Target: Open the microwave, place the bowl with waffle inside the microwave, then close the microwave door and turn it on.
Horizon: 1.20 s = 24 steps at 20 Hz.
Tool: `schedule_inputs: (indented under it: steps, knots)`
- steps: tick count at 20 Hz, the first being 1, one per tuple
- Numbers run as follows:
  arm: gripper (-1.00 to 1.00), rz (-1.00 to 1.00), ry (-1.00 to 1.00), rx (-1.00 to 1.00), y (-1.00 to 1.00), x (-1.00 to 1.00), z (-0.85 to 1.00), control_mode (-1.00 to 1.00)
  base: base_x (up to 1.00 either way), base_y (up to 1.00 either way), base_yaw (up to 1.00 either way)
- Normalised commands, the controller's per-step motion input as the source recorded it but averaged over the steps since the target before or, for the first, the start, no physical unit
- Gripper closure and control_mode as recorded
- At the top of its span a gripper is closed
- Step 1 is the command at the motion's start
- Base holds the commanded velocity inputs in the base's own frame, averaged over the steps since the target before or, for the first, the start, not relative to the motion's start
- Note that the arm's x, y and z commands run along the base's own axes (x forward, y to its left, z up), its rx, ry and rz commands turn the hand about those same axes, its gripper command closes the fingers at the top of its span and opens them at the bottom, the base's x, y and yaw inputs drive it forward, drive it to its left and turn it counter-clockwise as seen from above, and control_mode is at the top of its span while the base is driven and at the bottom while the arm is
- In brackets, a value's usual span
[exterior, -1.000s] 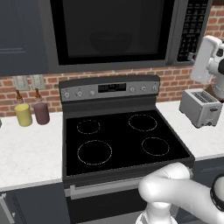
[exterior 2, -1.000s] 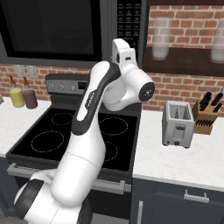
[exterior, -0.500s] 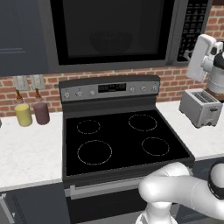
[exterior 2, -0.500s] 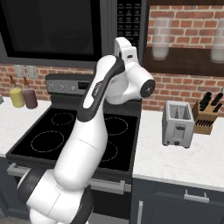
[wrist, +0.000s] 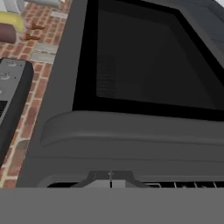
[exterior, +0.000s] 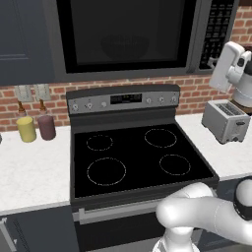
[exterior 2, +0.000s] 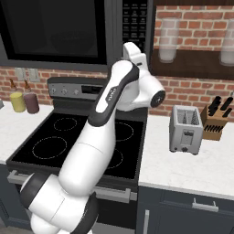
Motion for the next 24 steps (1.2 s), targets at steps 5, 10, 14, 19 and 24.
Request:
schedule_inputs:
  steps: [5, 10, 14, 19, 24]
  knots:
    - [1.0, 0.0, -0.07, -0.01, -0.02, 0.21, -0.1, -1.0, 0.0, 0.0, 0.0]
    - [1.0, 0.0, -0.01, 0.0, 0.0, 0.56, 0.0, -1.0, 0.0, 0.0, 0.0]
    - [1.0, 0.0, 0.0, 0.0, 0.0, 0.51, -0.04, -1.0, 0.0, 0.0, 0.0]
    - [1.0, 0.0, 0.0, 0.0, 0.0, 0.26, -0.08, -1.0, 0.0, 0.0, 0.0]
    - [1.0, 0.0, -0.04, 0.0, -0.01, -0.44, -0.01, -1.0, 0.0, 0.0, 0.0]
